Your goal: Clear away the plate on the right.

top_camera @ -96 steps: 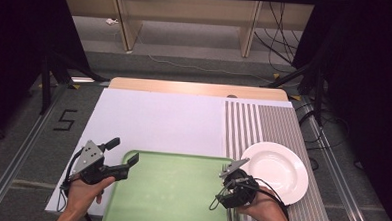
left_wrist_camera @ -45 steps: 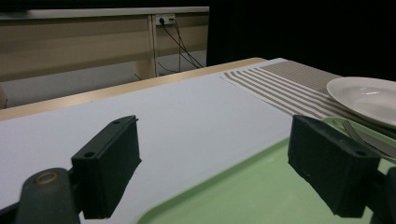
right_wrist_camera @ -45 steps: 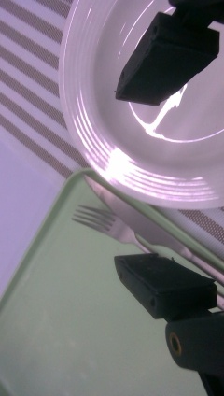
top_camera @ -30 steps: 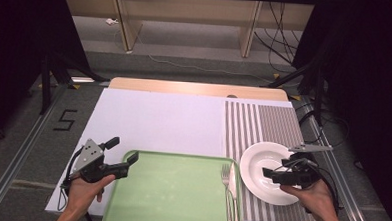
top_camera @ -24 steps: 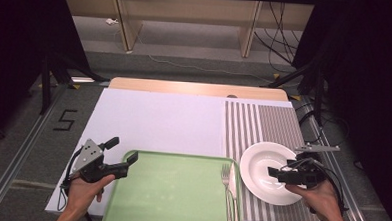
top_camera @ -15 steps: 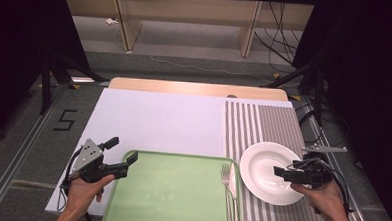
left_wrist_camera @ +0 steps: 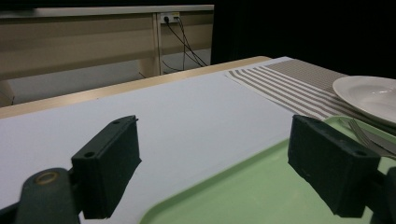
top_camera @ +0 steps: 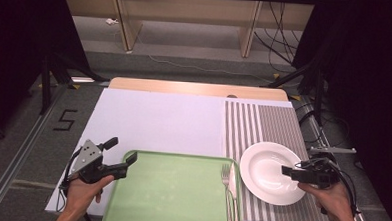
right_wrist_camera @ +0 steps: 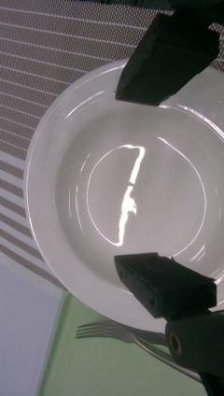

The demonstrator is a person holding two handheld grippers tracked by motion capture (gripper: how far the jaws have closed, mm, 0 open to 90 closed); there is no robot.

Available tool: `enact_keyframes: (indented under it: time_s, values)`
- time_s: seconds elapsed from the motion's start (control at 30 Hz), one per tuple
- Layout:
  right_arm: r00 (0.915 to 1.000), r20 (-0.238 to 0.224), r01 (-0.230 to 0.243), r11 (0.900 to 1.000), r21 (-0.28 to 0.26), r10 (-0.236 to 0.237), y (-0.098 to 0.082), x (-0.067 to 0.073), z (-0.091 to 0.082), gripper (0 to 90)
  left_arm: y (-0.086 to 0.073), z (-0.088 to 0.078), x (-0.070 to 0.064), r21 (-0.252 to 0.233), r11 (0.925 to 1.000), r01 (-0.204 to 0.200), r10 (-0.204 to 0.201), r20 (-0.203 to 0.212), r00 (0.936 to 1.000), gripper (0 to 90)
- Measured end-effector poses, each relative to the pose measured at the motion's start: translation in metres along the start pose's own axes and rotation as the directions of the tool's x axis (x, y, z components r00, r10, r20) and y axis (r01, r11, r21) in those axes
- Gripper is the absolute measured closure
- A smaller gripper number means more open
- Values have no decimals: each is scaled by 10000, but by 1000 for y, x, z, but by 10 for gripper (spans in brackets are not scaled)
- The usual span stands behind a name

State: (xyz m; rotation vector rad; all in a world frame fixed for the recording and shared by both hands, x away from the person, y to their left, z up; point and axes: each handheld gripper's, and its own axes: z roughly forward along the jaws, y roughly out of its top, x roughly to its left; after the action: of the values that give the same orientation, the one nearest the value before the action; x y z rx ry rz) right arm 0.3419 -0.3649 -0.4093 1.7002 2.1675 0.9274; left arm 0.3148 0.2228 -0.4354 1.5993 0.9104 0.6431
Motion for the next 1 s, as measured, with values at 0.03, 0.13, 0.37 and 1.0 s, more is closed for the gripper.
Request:
enact_keyframes:
  time_s: [0.03,0.13,0.37,1.0]
  values:
    - [10000,-10,-13,10000,-15,13,-1,-2,0,185,0,0,-1,-22,10000,-13,13,30,10000,163]
    - [9992,4,-409,9991,80,409,-3,-7,-2,185,0,-1,-1,4,9999,-106,106,58,9999,163]
    - [9959,316,-852,9963,106,849,-6,-16,-6,187,0,-1,-2,1,9999,-124,124,61,9999,163]
    - [9778,103,-2094,9722,1047,2095,-21,-44,9,204,0,-2,-2,-3,9999,-128,128,85,9999,163]
